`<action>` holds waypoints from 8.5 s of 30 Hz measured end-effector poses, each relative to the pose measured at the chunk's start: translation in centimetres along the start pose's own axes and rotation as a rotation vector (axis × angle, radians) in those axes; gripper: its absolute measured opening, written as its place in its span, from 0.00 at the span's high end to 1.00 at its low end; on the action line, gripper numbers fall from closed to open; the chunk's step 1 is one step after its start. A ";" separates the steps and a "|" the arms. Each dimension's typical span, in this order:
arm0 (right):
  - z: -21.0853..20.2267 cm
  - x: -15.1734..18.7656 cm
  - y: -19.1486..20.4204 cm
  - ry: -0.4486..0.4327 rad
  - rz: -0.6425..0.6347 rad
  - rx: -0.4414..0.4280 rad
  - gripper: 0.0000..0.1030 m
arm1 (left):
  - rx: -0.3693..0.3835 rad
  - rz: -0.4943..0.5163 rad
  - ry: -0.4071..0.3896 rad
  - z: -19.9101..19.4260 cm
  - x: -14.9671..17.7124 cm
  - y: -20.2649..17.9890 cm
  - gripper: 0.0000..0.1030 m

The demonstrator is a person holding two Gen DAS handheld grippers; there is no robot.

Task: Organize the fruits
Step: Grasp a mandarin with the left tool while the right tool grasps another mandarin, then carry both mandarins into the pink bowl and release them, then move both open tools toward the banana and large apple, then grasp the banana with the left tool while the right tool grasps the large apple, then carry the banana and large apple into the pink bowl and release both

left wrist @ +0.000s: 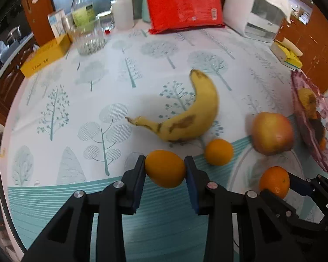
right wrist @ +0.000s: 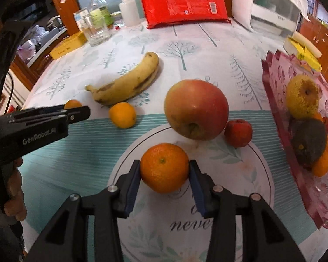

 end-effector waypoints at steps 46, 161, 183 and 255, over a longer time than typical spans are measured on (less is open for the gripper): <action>-10.4 -3.6 -28.4 -0.069 0.147 0.159 0.57 | -0.054 0.209 0.060 -1.7 -9.4 -27.6 0.67; -1.8 -7.3 -3.2 -0.010 0.214 0.023 0.54 | 0.025 0.142 0.106 3.3 -9.6 -0.3 0.12; 3.6 -7.9 -2.1 -0.015 0.164 0.190 0.31 | 0.124 0.152 0.166 10.3 -9.1 -2.2 0.15; -12.6 -4.9 -27.0 -0.159 0.029 0.153 0.33 | 0.101 0.110 0.113 -4.6 -6.8 -30.3 0.67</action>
Point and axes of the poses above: each gripper's, at about its wrist camera, not at the fingertips, and z roughly the way its jaws point, y to its left, x to its underside, the point moved 2 cm from there along z, roughly the way its jaws point, and after that the axes turned 7 degrees about z, right-handed, at the moved point
